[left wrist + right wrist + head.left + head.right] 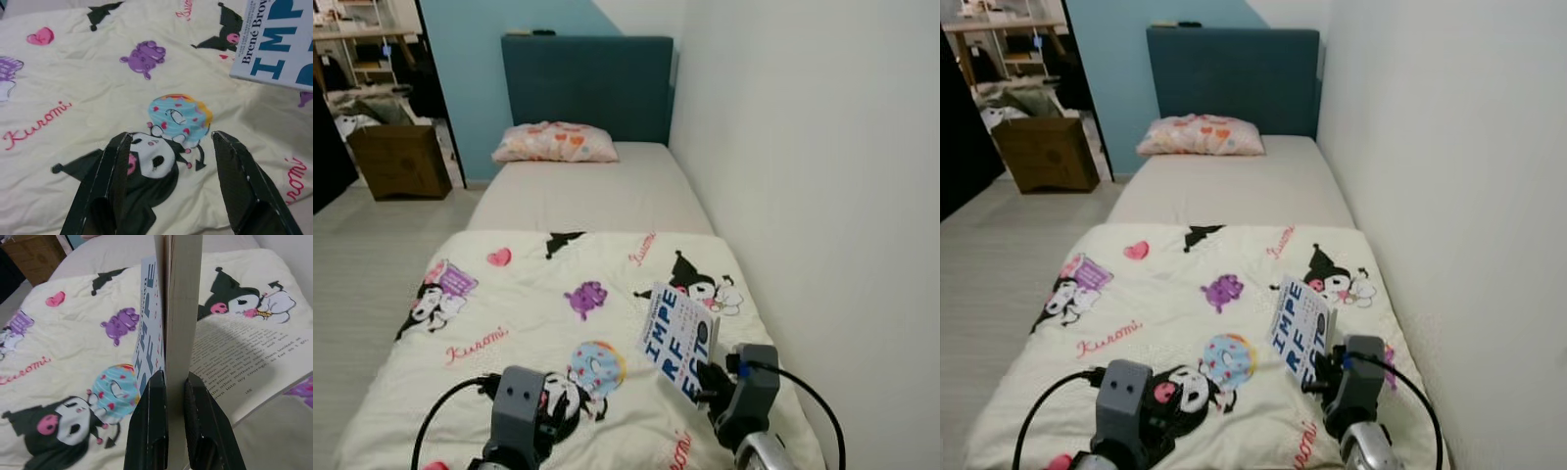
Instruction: Clean up the room
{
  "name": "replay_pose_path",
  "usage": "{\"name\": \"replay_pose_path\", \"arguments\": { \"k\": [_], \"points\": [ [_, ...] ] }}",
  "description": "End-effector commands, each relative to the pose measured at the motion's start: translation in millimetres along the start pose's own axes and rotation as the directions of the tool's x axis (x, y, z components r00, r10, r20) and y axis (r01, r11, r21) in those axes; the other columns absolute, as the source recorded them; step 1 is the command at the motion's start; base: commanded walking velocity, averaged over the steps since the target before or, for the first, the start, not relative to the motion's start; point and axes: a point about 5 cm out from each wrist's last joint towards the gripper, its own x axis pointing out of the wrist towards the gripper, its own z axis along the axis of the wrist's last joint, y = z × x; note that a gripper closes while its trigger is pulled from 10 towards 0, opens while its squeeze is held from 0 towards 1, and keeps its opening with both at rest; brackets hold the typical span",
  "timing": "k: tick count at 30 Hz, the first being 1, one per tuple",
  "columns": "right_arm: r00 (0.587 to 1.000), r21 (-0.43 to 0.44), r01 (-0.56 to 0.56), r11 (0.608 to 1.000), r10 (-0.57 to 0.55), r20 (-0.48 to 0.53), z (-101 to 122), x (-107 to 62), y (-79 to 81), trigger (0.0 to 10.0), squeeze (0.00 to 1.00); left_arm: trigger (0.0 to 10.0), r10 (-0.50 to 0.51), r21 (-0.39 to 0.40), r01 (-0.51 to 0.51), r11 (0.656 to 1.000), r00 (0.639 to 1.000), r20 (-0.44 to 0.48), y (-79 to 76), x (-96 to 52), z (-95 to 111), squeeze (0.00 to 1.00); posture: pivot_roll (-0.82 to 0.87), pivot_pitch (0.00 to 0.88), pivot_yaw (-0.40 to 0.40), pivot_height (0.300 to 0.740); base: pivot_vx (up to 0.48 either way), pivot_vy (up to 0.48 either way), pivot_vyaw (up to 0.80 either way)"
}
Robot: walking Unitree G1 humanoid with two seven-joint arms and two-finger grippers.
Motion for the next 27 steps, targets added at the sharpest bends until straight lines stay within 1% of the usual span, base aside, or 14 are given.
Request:
{"name": "replay_pose_path", "arguments": {
  "k": [1, 12, 20, 27],
  "points": [
    [1.0, 0.02, 0.002, 1.0, -0.003, 0.024, 4.1, -2.3, 0.6, 10.0, 0.0, 10.0, 0.001, 0.002, -0.001, 1.0, 1.0, -0.019, -0.6, -3.3, -4.8, 0.0, 0.02, 0.164, -0.027, 0.698, 0.0, 0.0, 0.0],
    [1.0, 0.044, 0.018, 0.999, -0.019, 0.023, 2.9, -3.3, -0.1, 10.0, 0.0, 10.0, -0.001, 0.003, 0.001, 1.0, 1.0, -0.015, -1.8, -2.1, -3.2, 0.0, 0.02, 0.155, -0.017, 0.74, 0.0, 0.0, 0.0],
    [1.0, 0.051, 0.016, 0.999, -0.016, 0.017, 1.1, -4.8, 0.2, 10.0, 0.0, 10.0, 0.02, -0.003, -0.02, 1.0, 1.0, -0.012, 0.4, -1.4, -3.3, 0.0, 0.02, 0.144, -0.018, 0.74, 0.0, 0.0, 0.0],
    [1.0, 0.071, 0.013, 0.997, -0.012, -0.011, -7.2, -8.1, 0.9, 10.0, 0.0, 10.0, 0.019, -0.001, -0.019, 1.0, 1.0, -0.016, -0.9, -3.4, -4.6, 0.0, 0.02, 0.136, -0.016, 0.74, 0.0, 0.0, 0.0]
  ]
}}
